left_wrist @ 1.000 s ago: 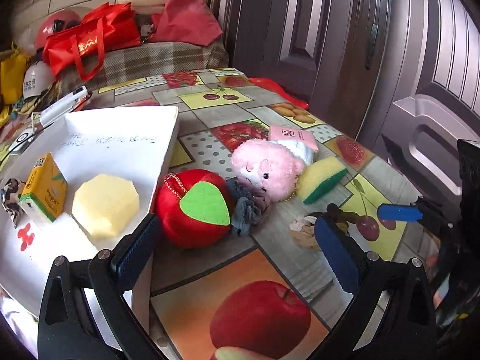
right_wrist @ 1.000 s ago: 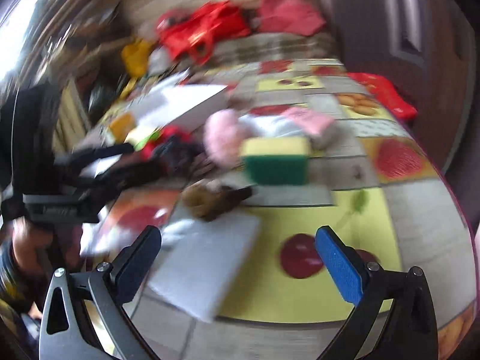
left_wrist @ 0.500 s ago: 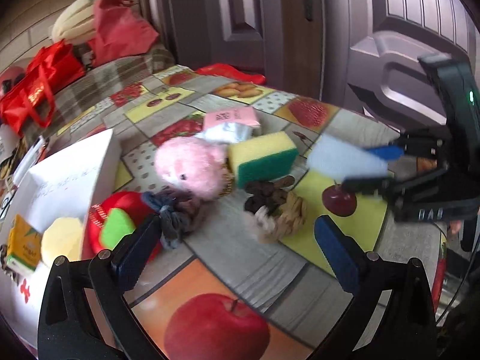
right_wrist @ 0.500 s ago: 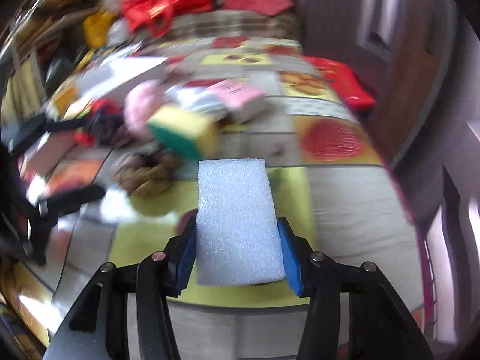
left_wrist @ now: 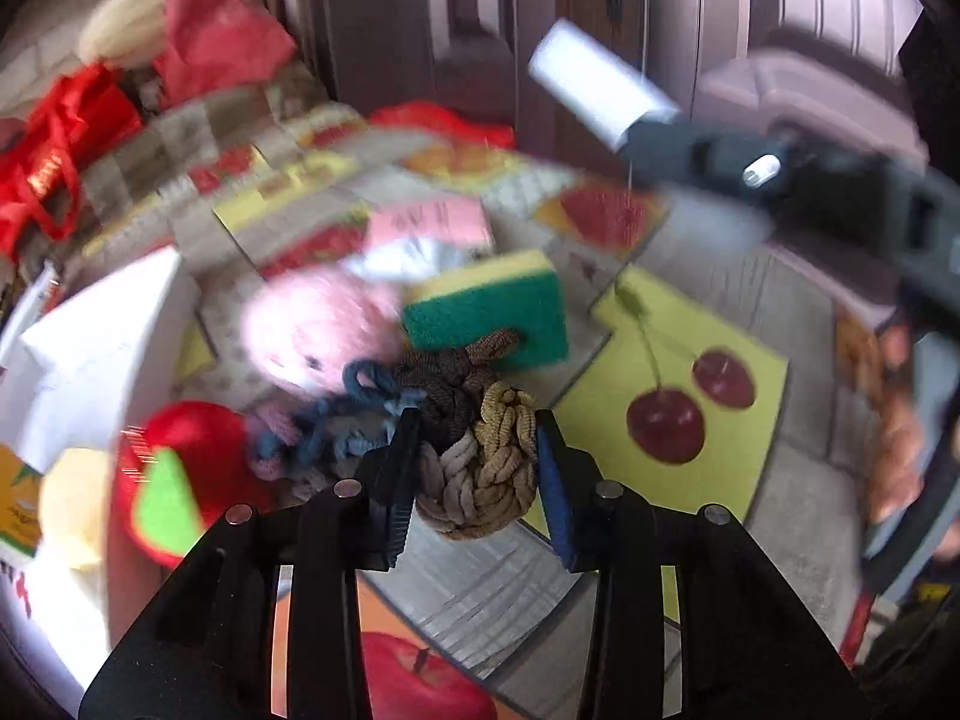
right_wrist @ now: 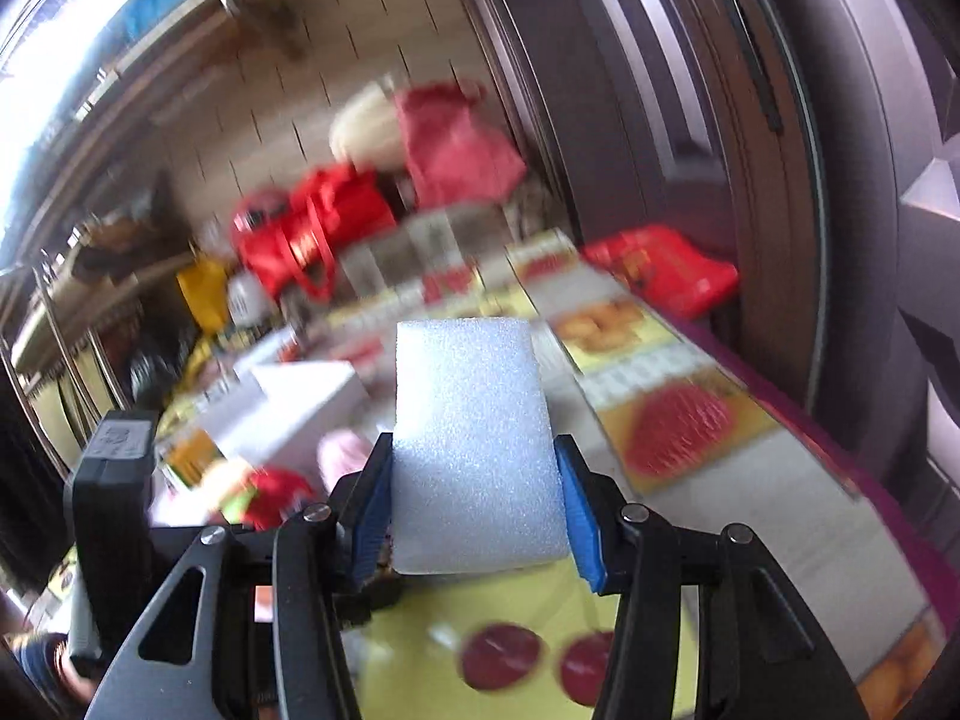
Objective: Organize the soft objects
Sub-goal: 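Grasp the brown rope toy with left gripper while right gripper grasps another foam block, then carry the rope toy over the tray with left gripper while right gripper carries foam block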
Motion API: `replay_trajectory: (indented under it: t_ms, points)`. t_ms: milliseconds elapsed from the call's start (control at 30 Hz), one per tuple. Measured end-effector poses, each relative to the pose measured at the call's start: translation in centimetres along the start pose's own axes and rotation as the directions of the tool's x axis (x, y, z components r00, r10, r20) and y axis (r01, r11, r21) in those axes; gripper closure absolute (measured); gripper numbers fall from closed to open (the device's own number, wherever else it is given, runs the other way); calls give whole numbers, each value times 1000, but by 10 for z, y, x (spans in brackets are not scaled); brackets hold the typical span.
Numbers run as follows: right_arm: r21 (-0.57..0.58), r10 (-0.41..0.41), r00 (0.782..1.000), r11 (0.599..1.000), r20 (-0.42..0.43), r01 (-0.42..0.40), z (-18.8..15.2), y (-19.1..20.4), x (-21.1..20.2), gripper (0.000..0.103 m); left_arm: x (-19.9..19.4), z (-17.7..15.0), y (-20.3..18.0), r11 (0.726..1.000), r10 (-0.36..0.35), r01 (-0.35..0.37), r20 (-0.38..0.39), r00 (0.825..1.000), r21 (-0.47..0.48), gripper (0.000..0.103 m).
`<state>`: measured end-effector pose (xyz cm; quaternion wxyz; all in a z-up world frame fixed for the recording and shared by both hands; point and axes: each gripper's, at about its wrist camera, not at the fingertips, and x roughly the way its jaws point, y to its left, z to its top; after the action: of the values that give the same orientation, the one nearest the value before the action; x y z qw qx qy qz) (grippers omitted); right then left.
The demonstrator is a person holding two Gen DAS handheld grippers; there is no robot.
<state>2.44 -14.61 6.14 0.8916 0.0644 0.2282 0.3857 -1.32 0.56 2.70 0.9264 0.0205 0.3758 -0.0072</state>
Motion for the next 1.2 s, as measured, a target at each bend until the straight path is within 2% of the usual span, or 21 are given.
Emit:
replay_trajectory:
  t_ms: [100,167,267,433,767,933,1067,1200]
  points:
    - [2,12,996,1000,90,-12,0,14,-1,52,-33,-10,3,999,30,-27,147,989,-25,67]
    - [-17,1,992,1000,128,1,1,21,-3,52,-56,-18,8,997,69,-57,254,965,-53,67]
    - [-16,11,990,1000,141,-9,0,27,-2,52,-77,-30,15,989,138,-114,328,935,-91,67]
    - [-12,22,990,1000,139,-21,0,33,5,52,-91,-39,50,969,216,-159,332,918,-190,67]
    - [-43,44,992,998,118,-39,-1,51,16,52,-113,-65,97,922,351,-261,331,876,-287,67]
    - [-65,59,995,996,83,-53,0,65,34,52,-121,-74,114,896,407,-303,328,853,-326,67]
    - [-89,72,996,994,52,-68,-5,81,49,52,-127,-80,130,867,470,-360,321,822,-345,67]
    - [-118,98,995,988,0,-97,-9,99,67,52,-132,-90,160,822,530,-399,288,798,-407,67]
